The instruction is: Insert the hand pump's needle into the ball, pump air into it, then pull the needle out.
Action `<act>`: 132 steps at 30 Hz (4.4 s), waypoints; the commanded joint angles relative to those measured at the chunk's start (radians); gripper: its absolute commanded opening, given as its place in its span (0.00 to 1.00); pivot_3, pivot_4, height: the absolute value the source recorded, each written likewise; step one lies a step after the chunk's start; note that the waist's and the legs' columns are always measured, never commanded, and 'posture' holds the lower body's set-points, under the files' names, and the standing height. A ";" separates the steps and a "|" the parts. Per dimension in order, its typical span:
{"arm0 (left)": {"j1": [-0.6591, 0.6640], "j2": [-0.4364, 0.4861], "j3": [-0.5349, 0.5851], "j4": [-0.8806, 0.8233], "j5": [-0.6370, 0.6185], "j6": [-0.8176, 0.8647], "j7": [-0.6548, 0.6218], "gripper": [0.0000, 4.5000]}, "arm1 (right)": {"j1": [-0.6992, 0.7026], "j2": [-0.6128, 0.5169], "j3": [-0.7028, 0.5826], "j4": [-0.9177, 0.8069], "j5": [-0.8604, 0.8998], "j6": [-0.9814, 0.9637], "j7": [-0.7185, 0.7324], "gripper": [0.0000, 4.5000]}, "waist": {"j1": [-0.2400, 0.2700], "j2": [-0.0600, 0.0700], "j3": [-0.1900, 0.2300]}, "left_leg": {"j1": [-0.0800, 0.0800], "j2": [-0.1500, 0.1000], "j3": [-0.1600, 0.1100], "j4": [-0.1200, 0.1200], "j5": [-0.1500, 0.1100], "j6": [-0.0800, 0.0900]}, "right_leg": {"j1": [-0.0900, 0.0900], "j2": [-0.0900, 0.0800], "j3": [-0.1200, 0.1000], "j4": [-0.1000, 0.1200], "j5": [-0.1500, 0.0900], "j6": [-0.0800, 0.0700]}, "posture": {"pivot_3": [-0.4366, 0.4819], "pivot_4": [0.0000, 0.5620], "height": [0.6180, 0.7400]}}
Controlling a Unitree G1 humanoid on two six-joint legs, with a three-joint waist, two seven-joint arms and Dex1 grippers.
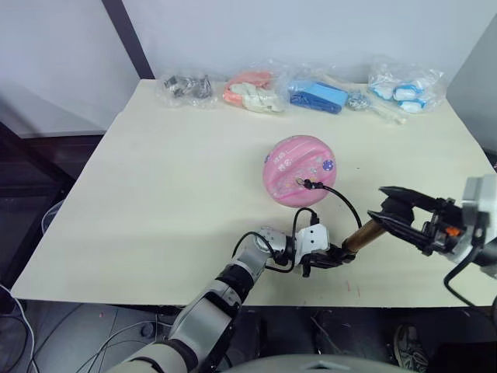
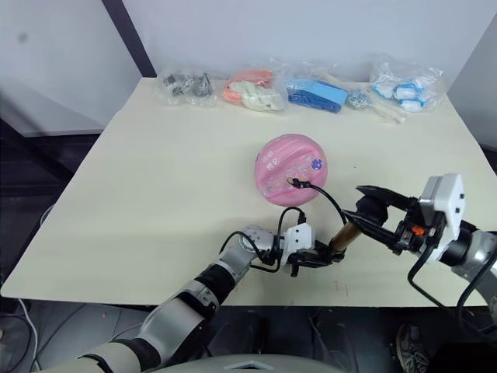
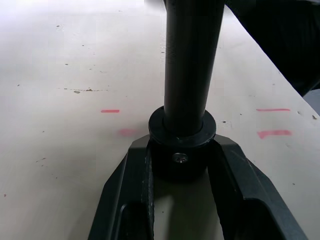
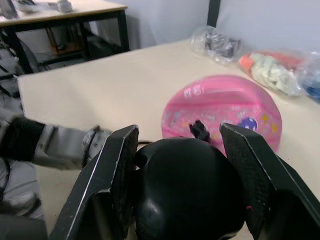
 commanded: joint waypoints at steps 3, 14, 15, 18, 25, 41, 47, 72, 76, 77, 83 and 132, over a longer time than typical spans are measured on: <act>0.033 0.005 -0.032 0.051 0.029 0.028 -0.019 0.23 | 0.057 0.079 0.187 0.078 -0.175 -0.078 0.002 0.48 | 0.000 -0.002 -0.001 | 0.004 0.000 0.000 0.000 0.000 0.000 | 0.001 0.000 0.000 0.000 0.000 0.000 | 0.48 0.27 1.00; 0.034 0.013 -0.026 0.050 0.029 0.027 -0.012 0.23 | -0.036 0.105 0.141 0.051 -0.090 -0.067 -0.013 0.48 | 0.000 -0.004 -0.003 | 0.006 0.000 0.001 0.000 0.000 0.000 | 0.001 0.000 0.001 0.000 0.003 -0.001 | 0.48 0.27 1.00; 0.034 0.013 -0.026 0.051 0.029 0.026 -0.011 0.23 | -0.057 0.092 0.122 0.042 -0.066 -0.053 -0.008 0.48 | 0.000 -0.002 -0.002 | 0.005 0.000 0.001 0.000 0.000 0.000 | 0.001 0.000 0.001 0.000 0.003 -0.001 | 0.48 0.27 1.00; 0.034 0.013 -0.025 0.053 0.029 0.026 -0.006 0.23 | -0.135 0.031 0.055 0.035 0.014 0.000 0.010 0.48 | 0.001 0.001 0.001 | 0.004 0.000 0.002 0.000 -0.001 0.001 | 0.000 -0.001 0.001 -0.001 0.003 -0.001 | 0.48 0.27 1.00; 0.031 0.012 -0.026 0.057 0.031 0.022 0.005 0.23 | -0.277 -0.103 -0.085 0.069 0.208 0.112 0.046 0.48 | 0.002 0.003 0.003 | 0.001 -0.002 0.003 0.000 -0.002 0.003 | -0.001 -0.003 0.002 -0.006 0.005 0.002 | 0.48 0.27 1.00; 0.040 0.023 -0.027 0.048 0.033 0.016 0.013 0.23 | -0.551 -0.316 -0.203 0.159 0.392 0.259 0.055 0.48 | 0.002 0.008 0.005 | -0.010 -0.001 -0.002 0.002 -0.003 0.004 | -0.005 -0.004 -0.004 -0.015 0.012 0.002 | 0.48 0.27 1.00; 0.042 0.024 -0.029 0.047 0.030 0.014 0.012 0.23 | -0.400 -0.212 -0.156 0.051 0.307 0.225 0.048 0.48 | 0.005 0.008 0.004 | -0.015 0.000 -0.011 0.001 -0.001 0.002 | -0.008 -0.003 -0.013 -0.015 0.014 -0.001 | 0.48 0.27 1.00; 0.041 0.016 -0.026 0.045 0.037 0.014 0.015 0.23 | 0.040 0.121 0.235 0.112 -0.234 -0.217 0.097 0.48 | -0.001 0.015 -0.003 | -0.008 -0.003 -0.021 0.001 0.002 -0.003 | 0.002 0.000 -0.024 -0.015 0.014 -0.001 | 0.48 0.27 1.00; 0.042 0.015 -0.026 0.047 0.038 0.013 0.015 0.23 | 0.002 0.098 0.180 0.062 -0.162 -0.177 0.084 0.48 | -0.001 0.015 -0.003 | -0.008 -0.003 -0.021 0.001 0.002 -0.003 | 0.003 0.000 -0.024 -0.015 0.014 -0.001 | 0.48 0.27 1.00; 0.041 0.014 -0.025 0.050 0.038 0.012 0.015 0.23 | -0.015 0.084 0.158 0.046 -0.136 -0.159 0.084 0.48 | 0.000 0.015 -0.003 | -0.008 -0.003 -0.021 0.001 0.002 -0.003 | 0.003 0.000 -0.024 -0.015 0.014 -0.001 | 0.48 0.27 1.00; 0.041 0.010 -0.026 0.057 0.038 0.009 0.017 0.23 | -0.166 -0.071 -0.031 -0.031 0.139 0.022 0.048 0.48 | 0.001 0.020 0.000 | -0.011 -0.004 -0.021 0.002 0.002 -0.003 | 0.002 -0.002 -0.024 -0.015 0.014 -0.002 | 0.48 0.27 1.00; 0.047 0.003 -0.018 0.051 0.040 0.006 0.041 0.23 | 0.047 0.125 0.244 0.166 -0.229 -0.188 0.063 0.48 | 0.000 0.016 -0.004 | 0.004 -0.004 -0.027 0.000 0.003 -0.004 | 0.017 -0.001 -0.030 -0.016 0.013 -0.002 | 0.48 0.27 1.00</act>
